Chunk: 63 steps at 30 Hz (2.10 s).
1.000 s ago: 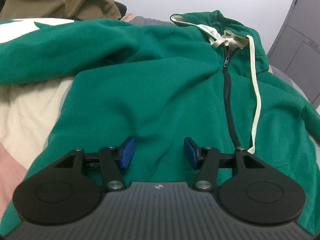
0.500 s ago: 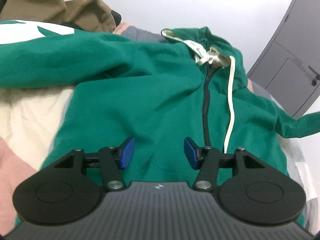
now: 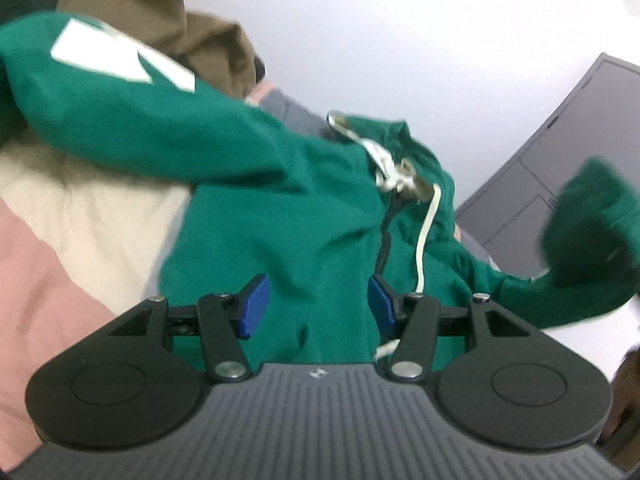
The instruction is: Fold large clothes
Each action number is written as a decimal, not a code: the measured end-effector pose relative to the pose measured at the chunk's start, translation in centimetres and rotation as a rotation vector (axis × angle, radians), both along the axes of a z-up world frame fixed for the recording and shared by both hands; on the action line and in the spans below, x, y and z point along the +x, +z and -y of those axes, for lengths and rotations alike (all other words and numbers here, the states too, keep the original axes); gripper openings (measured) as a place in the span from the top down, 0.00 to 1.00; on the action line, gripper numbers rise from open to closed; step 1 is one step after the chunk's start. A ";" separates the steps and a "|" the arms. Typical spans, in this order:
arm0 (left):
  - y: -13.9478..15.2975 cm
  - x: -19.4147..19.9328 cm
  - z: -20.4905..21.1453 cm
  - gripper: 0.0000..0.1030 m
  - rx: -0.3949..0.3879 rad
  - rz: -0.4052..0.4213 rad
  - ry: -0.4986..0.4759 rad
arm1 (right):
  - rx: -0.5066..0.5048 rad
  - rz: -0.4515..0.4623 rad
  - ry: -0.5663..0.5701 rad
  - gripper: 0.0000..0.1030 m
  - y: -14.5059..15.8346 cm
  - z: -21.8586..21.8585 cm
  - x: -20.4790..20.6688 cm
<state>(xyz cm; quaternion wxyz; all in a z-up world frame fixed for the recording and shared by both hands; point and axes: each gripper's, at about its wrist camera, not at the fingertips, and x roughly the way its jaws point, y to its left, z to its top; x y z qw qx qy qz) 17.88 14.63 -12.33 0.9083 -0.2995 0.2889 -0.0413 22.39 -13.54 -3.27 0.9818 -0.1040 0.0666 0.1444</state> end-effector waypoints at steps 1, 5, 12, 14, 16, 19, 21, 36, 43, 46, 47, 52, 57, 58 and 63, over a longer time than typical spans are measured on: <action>0.1 -0.2 -0.2 0.42 -0.008 0.010 0.002 | -0.015 -0.024 0.030 0.85 -1.3 -1.5 -0.7; 0.2 -0.6 -0.9 0.42 -0.070 0.044 -0.009 | -0.073 -0.127 0.132 0.85 -5.8 -5.2 -2.0; 1.5 -1.1 -2.1 0.42 -0.087 0.129 -0.002 | -0.134 -0.370 0.242 0.74 -10.2 -9.0 -1.2; 1.9 -1.2 -2.2 0.42 -0.081 0.144 -0.009 | -0.113 -0.394 0.290 0.40 -10.2 -8.3 -1.8; 2.3 -1.5 -2.1 0.42 -0.075 0.152 -0.026 | -0.079 -0.419 0.353 0.14 -9.9 -7.0 -3.1; 3.0 -1.8 -1.4 0.42 -0.061 0.169 -0.068 | -0.058 -0.449 0.418 0.14 -8.6 -5.1 -5.0; 3.3 -2.0 -0.6 0.42 -0.039 0.175 -0.100 | -0.039 -0.435 0.421 0.14 -8.1 -3.5 -5.5; -2.6 -0.1 8.7 0.53 0.235 -0.071 -0.303 | 0.215 -0.486 0.054 0.51 -13.0 3.4 2.4; -4.7 1.1 9.4 0.54 0.293 -0.136 -0.286 | 0.222 -0.532 0.047 0.52 -16.8 2.8 4.6; -3.8 1.1 8.1 0.53 0.223 -0.121 -0.242 | 0.256 -0.534 0.051 0.52 -16.8 3.1 4.7; -3.4 1.3 7.3 0.48 0.201 -0.118 -0.217 | 0.271 -0.538 0.053 0.52 -16.8 3.3 4.7; -1.4 1.6 2.2 0.30 0.112 -0.089 0.003 | 0.318 -0.542 0.060 0.52 -16.9 4.0 4.6; -2.5 2.8 -4.9 0.25 0.022 -0.147 0.274 | 0.305 -0.538 0.057 0.52 -16.9 3.7 4.5; -2.9 3.1 -6.2 0.25 0.029 -0.161 0.328 | 0.303 -0.537 0.056 0.52 -16.9 3.7 4.5; -4.9 3.3 -12.2 0.25 -0.156 -0.126 0.512 | 0.304 -0.543 0.056 0.52 -16.9 3.7 4.7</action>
